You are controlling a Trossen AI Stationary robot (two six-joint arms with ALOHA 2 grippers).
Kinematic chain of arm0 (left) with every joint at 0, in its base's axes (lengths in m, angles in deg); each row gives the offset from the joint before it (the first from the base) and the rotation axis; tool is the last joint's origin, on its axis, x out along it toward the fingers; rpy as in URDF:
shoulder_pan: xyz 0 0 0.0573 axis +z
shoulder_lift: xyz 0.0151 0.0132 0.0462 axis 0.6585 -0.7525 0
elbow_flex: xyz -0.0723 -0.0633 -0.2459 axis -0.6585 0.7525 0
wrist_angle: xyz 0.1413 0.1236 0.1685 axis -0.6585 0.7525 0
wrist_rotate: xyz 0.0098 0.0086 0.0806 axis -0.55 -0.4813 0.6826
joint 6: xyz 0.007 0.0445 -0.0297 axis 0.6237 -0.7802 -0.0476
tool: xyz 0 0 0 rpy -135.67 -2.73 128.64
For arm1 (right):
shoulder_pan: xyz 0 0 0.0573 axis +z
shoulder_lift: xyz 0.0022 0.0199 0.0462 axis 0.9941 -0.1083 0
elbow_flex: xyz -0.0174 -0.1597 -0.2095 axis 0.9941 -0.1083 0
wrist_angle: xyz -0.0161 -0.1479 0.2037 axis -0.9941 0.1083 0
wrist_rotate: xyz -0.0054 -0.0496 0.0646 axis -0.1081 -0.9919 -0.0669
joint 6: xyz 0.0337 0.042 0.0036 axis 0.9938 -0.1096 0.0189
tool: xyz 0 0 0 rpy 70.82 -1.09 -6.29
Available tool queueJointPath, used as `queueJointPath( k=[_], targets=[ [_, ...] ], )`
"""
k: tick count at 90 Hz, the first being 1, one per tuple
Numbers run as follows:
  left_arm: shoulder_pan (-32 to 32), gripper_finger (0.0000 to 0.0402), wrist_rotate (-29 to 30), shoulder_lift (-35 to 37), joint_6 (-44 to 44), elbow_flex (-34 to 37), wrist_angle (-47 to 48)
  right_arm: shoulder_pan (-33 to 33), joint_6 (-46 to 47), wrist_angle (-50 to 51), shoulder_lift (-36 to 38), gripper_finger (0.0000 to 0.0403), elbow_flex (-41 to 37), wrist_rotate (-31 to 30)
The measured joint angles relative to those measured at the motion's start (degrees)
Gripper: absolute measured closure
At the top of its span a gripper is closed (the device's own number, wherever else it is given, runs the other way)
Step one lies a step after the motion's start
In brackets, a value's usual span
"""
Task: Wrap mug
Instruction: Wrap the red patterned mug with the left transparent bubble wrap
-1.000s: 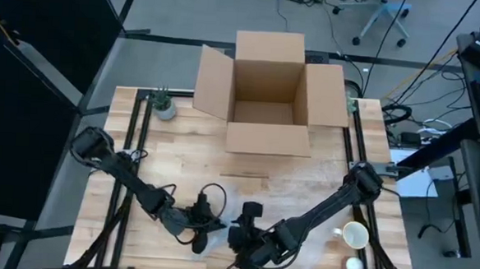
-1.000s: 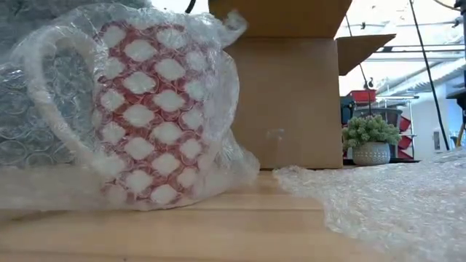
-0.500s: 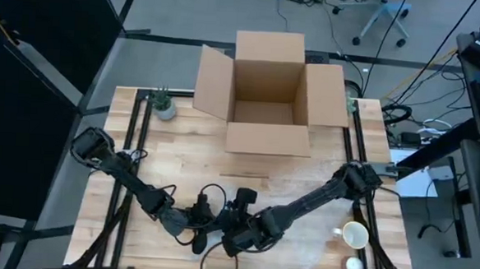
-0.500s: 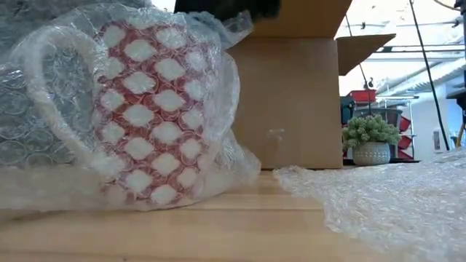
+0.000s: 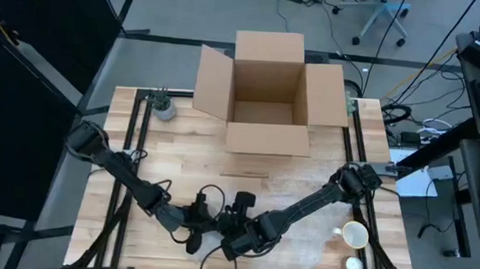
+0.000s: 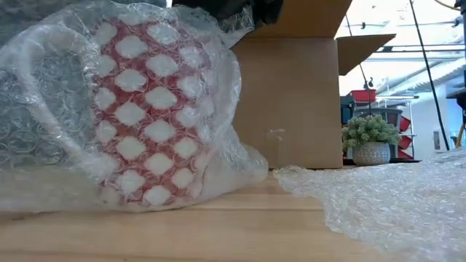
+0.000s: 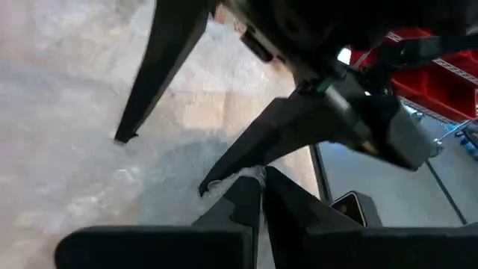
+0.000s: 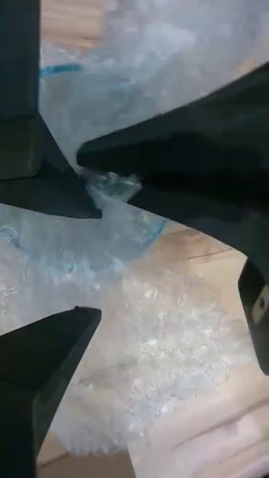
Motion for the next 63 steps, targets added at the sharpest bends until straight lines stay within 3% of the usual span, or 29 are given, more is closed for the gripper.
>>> queueJointPath(
  k=[45, 63],
  targets=[
    [1.2, 0.0398, -6.4, 2.8, -3.1, -0.4, 8.6, 0.1, -0.7, -0.4, -0.3, 0.0206, -0.2, 0.0],
    [2.9, 0.0345, -13.0, 3.0, -3.6, -0.5, 9.1, 0.1, -0.8, -0.2, -0.3, 0.0206, -0.2, 0.0]
  ],
)
